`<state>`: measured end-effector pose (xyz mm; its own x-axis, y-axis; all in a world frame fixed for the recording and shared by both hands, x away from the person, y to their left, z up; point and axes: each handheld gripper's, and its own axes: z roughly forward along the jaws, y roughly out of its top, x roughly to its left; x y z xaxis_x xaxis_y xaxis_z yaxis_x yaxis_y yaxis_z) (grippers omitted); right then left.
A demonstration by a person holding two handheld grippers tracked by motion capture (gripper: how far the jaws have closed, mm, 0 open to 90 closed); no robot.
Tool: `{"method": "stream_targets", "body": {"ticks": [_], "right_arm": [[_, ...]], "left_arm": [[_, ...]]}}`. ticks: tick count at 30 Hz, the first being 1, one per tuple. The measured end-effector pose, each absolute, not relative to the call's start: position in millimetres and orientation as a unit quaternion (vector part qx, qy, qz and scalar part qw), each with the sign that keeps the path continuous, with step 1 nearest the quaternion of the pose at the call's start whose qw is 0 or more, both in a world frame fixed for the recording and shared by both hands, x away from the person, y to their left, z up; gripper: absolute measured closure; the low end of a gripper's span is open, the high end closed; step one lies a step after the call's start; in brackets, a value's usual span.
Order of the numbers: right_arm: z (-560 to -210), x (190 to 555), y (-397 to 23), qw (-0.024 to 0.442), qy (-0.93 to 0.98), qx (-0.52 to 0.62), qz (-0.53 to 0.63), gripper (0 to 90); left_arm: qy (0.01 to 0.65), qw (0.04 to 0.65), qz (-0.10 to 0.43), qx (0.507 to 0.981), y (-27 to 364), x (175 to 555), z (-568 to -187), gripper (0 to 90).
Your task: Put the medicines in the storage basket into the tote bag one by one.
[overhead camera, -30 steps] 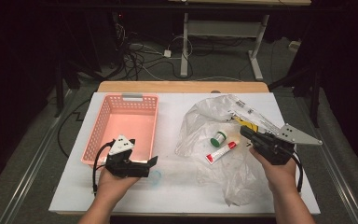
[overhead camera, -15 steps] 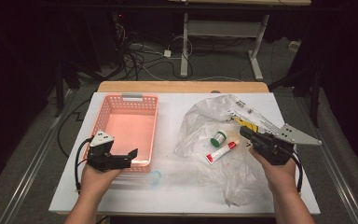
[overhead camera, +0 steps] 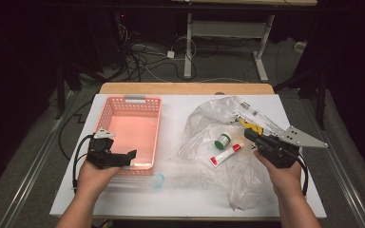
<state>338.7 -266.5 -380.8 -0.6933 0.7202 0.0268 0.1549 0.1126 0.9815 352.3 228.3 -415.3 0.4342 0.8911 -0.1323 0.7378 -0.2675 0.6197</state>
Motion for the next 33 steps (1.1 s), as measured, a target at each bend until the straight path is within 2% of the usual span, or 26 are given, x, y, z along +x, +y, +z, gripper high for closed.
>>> {"method": "stream_targets", "body": {"ticks": [2,7,16,26,33], "right_arm": [[-380.1,337.9,-267.1,0.239,0.706,0.31,0.591,90.0],[-378.4,336.9,-267.9,0.24,0.704,0.309,0.593,90.0],[-377.5,336.0,-269.6,0.241,0.703,0.307,0.594,90.0],[-378.1,336.0,-268.7,0.239,0.702,0.309,0.595,90.0],[-380.3,337.4,-267.1,0.237,0.705,0.309,0.593,90.0]], "left_arm": [[0.527,0.284,0.119,0.792,226.4,356.7,-411.2,0.0],[0.547,0.226,0.049,0.805,227.4,372.2,-412.2,0.0],[0.572,0.152,-0.022,0.806,225.4,386.4,-423.2,0.1],[0.588,0.107,-0.082,0.798,224.9,402.2,-434.7,3.2],[0.582,0.106,-0.136,0.795,226.6,408.8,-439.0,13.2]]}}
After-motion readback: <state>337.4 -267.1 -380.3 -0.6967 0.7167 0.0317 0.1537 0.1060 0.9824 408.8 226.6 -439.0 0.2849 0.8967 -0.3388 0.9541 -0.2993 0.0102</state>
